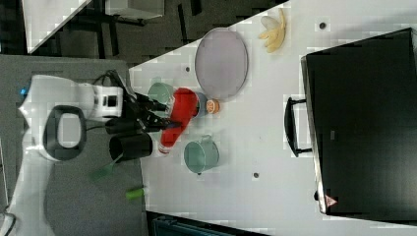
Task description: Pick Ketchup from oven and place it on table.
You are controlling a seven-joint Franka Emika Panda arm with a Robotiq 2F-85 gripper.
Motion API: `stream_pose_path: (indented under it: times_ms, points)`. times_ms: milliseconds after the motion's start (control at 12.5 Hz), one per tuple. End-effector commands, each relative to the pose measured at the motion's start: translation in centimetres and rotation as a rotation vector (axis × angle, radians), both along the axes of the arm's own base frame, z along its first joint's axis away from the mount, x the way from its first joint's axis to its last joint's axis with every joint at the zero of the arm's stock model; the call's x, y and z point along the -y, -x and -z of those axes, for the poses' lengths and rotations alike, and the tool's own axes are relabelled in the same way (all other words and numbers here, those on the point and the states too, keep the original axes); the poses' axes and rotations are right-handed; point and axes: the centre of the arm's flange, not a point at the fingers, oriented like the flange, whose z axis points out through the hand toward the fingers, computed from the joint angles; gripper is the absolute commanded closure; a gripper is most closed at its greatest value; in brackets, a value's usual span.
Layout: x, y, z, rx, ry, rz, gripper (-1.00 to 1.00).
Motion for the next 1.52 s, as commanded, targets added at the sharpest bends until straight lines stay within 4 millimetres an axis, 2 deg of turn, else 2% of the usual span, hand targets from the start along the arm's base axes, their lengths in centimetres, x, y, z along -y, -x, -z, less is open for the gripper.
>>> stream_pose_path:
  times_ms: [80,400,720,800,880,1040,1200,1280,1360,1520]
  points:
    - [5.3,2.0,4.0,-0.001,0.031,0.201,-0.24]
    - [5.7,5.0,12.9,-0.035,0.054,0.212,-0.24]
    - [5.7,6.0,20.3,0.023,0.091,0.203,-0.24]
    - [5.6,6.3,21.8,0.022,0.098,0.199,-0.30]
    - [5.5,6.3,22.9,0.025,0.104,0.195,-0.49]
    - [5.6,6.2,23.2,0.035,0.106,0.195,-1.00]
    - [5.5,5.7,21.7,0.061,0.097,0.198,-1.00]
    - [5.5,5.2,20.0,0.092,0.087,0.202,-1.00]
    - [5.6,4.4,17.5,0.133,0.074,0.208,-1.00]
    - [5.6,2.6,10.5,0.215,0.039,0.214,-1.00]
